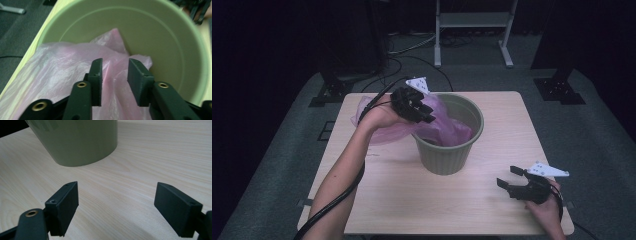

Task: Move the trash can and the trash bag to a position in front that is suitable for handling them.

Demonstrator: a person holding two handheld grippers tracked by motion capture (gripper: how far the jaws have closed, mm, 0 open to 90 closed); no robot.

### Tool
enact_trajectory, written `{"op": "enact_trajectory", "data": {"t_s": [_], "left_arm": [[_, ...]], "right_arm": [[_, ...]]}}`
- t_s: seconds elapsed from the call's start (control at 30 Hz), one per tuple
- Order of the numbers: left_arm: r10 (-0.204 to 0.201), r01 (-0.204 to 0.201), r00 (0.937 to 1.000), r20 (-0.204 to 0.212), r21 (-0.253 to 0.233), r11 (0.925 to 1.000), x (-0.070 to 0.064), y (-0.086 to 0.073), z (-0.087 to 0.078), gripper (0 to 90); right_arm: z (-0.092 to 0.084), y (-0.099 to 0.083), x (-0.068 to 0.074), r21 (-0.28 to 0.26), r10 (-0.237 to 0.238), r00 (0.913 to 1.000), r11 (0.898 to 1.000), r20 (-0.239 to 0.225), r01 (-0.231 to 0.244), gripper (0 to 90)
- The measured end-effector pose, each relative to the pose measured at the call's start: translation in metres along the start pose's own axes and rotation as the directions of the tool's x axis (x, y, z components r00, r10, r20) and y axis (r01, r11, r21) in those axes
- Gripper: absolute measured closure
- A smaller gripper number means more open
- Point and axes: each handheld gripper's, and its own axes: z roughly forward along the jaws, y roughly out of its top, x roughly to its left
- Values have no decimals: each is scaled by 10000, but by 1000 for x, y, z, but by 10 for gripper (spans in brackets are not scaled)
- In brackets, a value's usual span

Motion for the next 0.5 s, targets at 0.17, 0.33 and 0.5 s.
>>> {"op": "enact_trajectory", "data": {"t_s": [0.17,0.33,0.5], "left_arm": [[-512,517,9986,96,-547,9972,0,-6,-15,498],[-709,715,9974,86,-1034,9921,-2,-15,-36,443],[-887,887,9960,61,-1325,9872,-5,-26,-52,405]], "right_arm": [[0,7,3,-96,-65,9993,9999,-380,62,188],[-5,25,4,-32,-161,9950,9999,-984,159,188],[-17,67,9,65,-776,9850,9968,-1544,795,187]]}}
